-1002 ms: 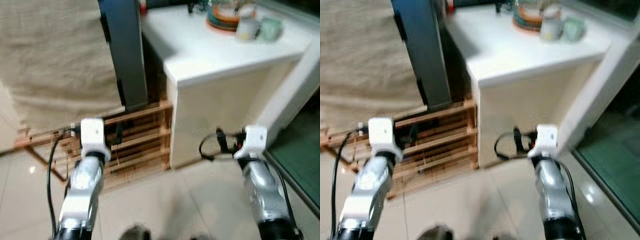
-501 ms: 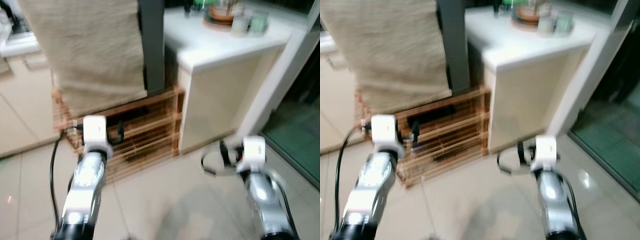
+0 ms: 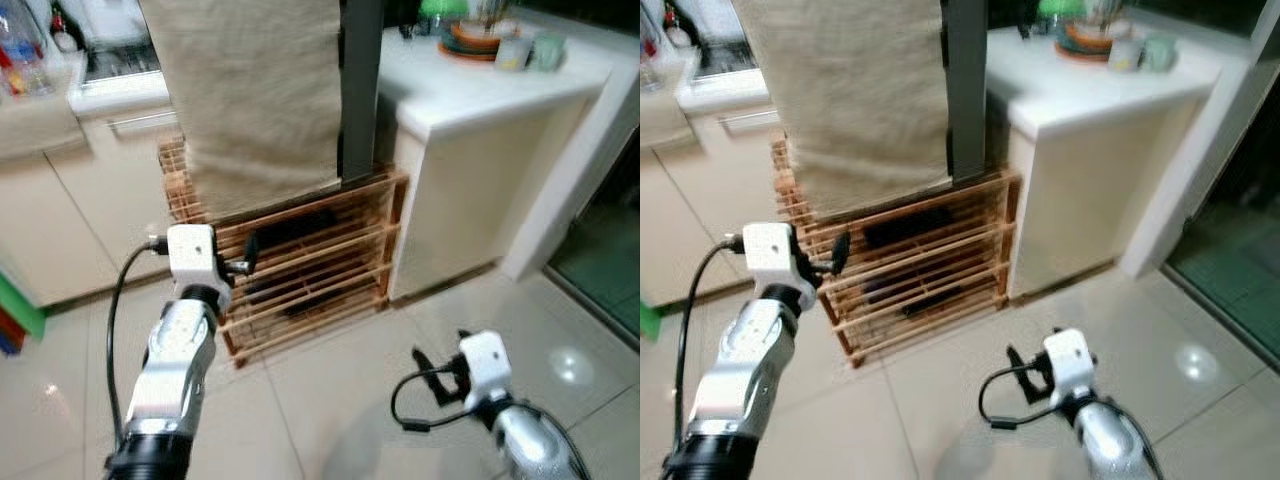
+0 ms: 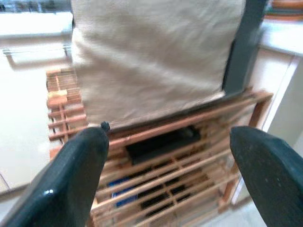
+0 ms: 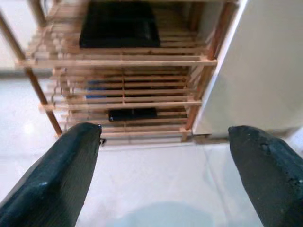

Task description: Restocking fridge

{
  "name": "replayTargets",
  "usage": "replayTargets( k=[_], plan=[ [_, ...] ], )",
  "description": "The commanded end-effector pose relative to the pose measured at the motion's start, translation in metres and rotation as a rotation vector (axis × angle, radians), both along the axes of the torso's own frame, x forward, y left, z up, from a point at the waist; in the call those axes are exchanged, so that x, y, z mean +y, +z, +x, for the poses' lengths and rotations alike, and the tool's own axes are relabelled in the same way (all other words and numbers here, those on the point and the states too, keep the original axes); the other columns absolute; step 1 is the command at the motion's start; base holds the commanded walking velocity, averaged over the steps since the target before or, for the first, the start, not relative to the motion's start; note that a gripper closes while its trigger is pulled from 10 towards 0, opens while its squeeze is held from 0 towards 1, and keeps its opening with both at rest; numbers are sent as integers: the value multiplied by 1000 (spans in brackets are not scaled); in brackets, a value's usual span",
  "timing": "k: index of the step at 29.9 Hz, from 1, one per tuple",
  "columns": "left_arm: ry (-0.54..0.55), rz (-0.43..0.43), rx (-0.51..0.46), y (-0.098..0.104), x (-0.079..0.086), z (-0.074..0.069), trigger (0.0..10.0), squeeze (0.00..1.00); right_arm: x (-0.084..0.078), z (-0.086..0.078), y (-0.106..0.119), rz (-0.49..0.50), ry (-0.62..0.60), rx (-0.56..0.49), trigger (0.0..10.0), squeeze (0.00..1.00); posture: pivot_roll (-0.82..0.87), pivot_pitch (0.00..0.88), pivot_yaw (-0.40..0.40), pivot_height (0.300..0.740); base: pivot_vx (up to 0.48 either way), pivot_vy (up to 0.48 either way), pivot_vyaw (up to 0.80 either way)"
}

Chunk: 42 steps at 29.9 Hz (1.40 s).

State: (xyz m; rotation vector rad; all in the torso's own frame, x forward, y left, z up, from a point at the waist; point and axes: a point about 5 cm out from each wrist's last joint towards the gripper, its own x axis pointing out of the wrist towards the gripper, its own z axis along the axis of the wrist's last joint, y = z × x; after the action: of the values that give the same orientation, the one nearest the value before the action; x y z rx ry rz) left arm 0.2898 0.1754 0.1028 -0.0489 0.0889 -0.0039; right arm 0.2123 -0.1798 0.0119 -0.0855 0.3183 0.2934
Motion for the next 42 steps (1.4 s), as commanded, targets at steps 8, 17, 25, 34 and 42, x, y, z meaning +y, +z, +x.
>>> replayTargets(
  k=[8,17,25,34,42],
  plan=[
    [-34,-44,-11,4,-7,8,10000,0,-31,19,10,36,-241,-99,10000,0,-115,0,82,740,475,0,0],
    [-40,-13,-34,6,-10,9,10000,0,-25,54,74,43,-284,-332,10000,1000,-103,0,65,740,312,0,0],
    [-57,-66,-71,9,-8,8,10000,0,-14,67,102,7,-275,-474,10000,1000,-91,0,57,740,0,0,0],
    [-49,-48,-64,7,-2,8,10000,0,-28,67,90,11,-359,-379,10000,0,-81,0,50,740,0,462,0],
    [-66,-61,-76,9,0,8,10000,0,-33,67,84,3,-391,-356,10000,0,-87,0,61,740,0,480,0]
  ],
)
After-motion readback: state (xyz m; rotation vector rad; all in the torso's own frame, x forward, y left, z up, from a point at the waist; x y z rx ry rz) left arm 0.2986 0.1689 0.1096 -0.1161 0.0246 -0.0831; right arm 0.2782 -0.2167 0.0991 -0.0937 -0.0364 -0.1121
